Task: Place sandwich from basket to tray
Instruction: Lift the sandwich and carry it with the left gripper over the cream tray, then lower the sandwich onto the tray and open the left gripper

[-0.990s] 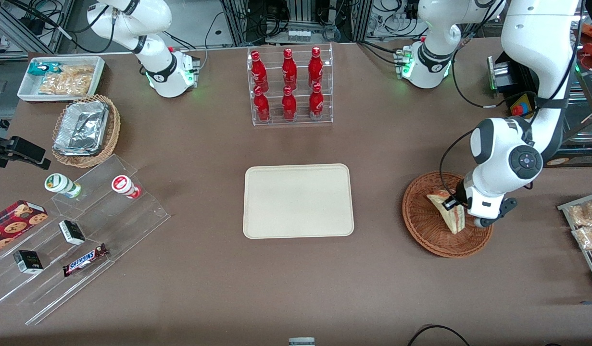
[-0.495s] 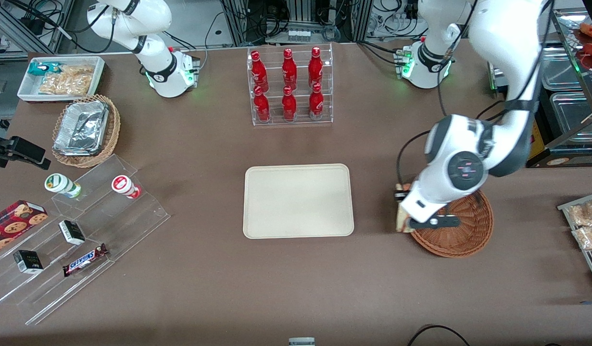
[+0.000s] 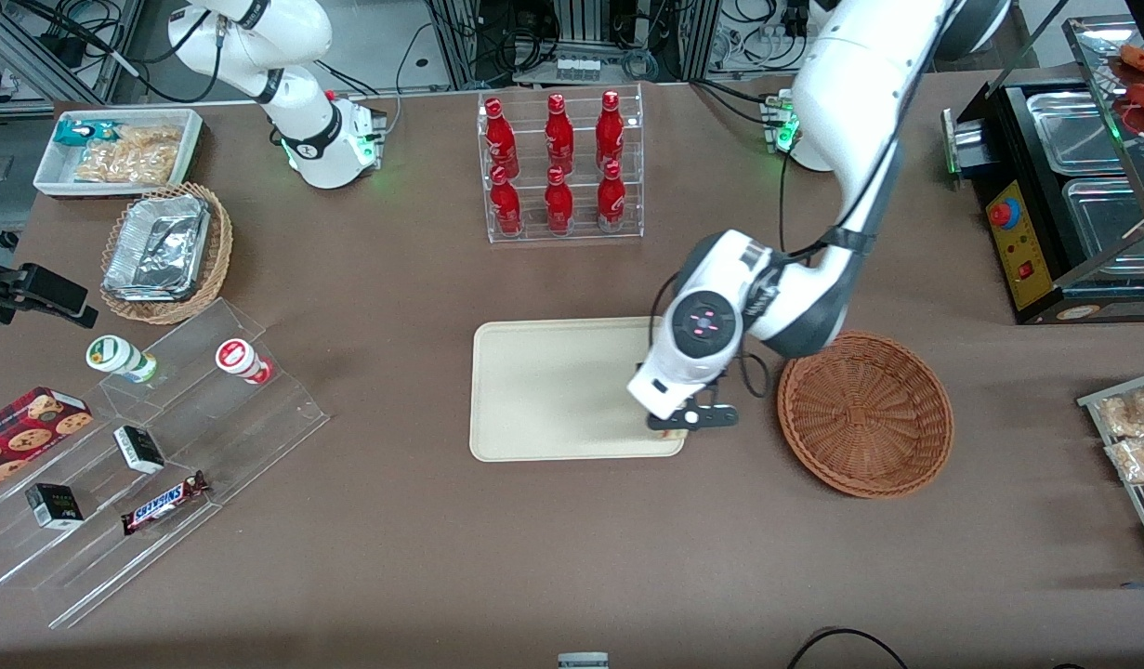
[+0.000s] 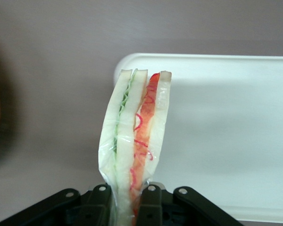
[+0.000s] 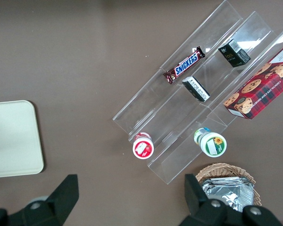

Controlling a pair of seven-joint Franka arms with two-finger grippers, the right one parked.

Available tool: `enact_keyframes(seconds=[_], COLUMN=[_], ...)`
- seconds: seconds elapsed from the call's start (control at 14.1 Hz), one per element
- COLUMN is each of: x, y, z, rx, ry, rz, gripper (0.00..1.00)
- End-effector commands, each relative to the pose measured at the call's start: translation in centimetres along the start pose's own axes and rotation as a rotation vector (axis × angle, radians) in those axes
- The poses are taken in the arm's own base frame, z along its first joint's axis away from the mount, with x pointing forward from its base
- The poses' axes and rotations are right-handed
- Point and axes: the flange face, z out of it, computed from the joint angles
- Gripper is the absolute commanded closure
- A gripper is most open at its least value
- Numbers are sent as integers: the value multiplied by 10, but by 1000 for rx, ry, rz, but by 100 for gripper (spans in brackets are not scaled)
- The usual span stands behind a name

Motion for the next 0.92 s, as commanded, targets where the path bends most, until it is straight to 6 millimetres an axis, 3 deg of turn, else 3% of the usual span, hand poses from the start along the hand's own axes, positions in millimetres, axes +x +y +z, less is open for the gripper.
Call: enact_keyframes(seconds=[0.0,0.14,0.42,0.85], x=[-9,-22,-37,-41], y=[50,80,120,135], z=[8,19,32,63], rx=[10,2,-39,-71], ry=[27,36,71,92], rz=[-54,-77,-95,-84], gripper=[89,89,89,83])
